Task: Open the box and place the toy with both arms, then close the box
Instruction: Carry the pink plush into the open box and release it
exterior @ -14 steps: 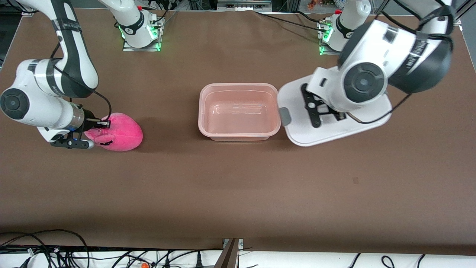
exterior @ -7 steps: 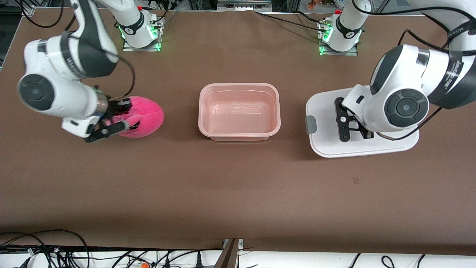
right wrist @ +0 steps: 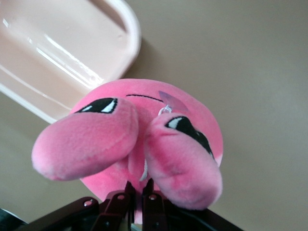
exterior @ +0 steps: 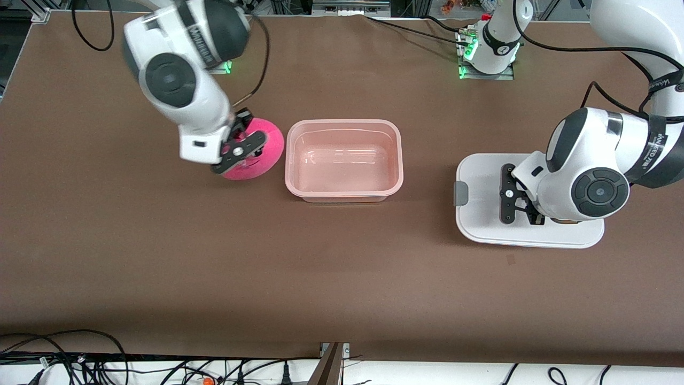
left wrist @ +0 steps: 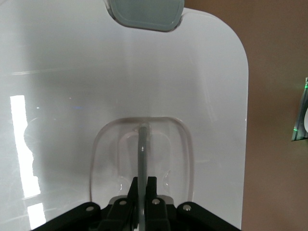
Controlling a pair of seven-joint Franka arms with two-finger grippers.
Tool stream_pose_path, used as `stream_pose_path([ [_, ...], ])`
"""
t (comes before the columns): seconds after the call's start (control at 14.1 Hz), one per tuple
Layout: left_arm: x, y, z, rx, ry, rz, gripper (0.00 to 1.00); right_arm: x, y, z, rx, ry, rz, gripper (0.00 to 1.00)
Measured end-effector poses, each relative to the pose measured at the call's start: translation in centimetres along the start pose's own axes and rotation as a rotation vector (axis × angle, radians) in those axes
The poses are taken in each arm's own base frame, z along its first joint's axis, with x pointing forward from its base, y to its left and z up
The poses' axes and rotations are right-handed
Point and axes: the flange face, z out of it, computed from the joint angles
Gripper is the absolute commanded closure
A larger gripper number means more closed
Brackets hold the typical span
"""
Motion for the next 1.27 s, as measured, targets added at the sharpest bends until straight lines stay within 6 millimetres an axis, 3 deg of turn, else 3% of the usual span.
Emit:
stream_pose_path([
  [0.21, 0.1, -0.1, 0.1, 0.002, 0.001, 0.008, 1.0, 1.7, -6.0, 1.2, -0.093, -0.02, -0.087, 1.0],
  [0.49, 0.1, -0.1, 0.1, 0.003, 0.002, 0.01, 1.0, 4.4, -9.1, 3.1, -0.125, 0.037, -0.142, 0.99],
  [0.57, 0.1, -0.1, 0.1, 0.003, 0.002, 0.01, 1.0, 5.0, -9.9, 3.4, -0.13, 0.061, -0.147, 0.06],
  [0.64, 0.1, -0.1, 0.1, 0.003, 0.002, 0.011, 1.0, 5.7, -10.9, 3.7, -0.134, 0.087, -0.14, 0.0],
  [0.92, 0.1, -0.1, 0.1, 0.003, 0.002, 0.012, 1.0, 7.6, -17.6, 4.9, -0.14, 0.173, -0.073, 0.0],
  [1.06, 0.1, -0.1, 0.1, 0.003, 0.002, 0.013, 1.0, 7.0, -19.9, 3.1, -0.142, 0.166, -0.03, 0.0],
  [1.27, 0.1, -0.1, 0.1, 0.003, 0.002, 0.013, 1.0, 5.2, -21.1, -1.7, -0.146, 0.148, 0.014, 0.0],
])
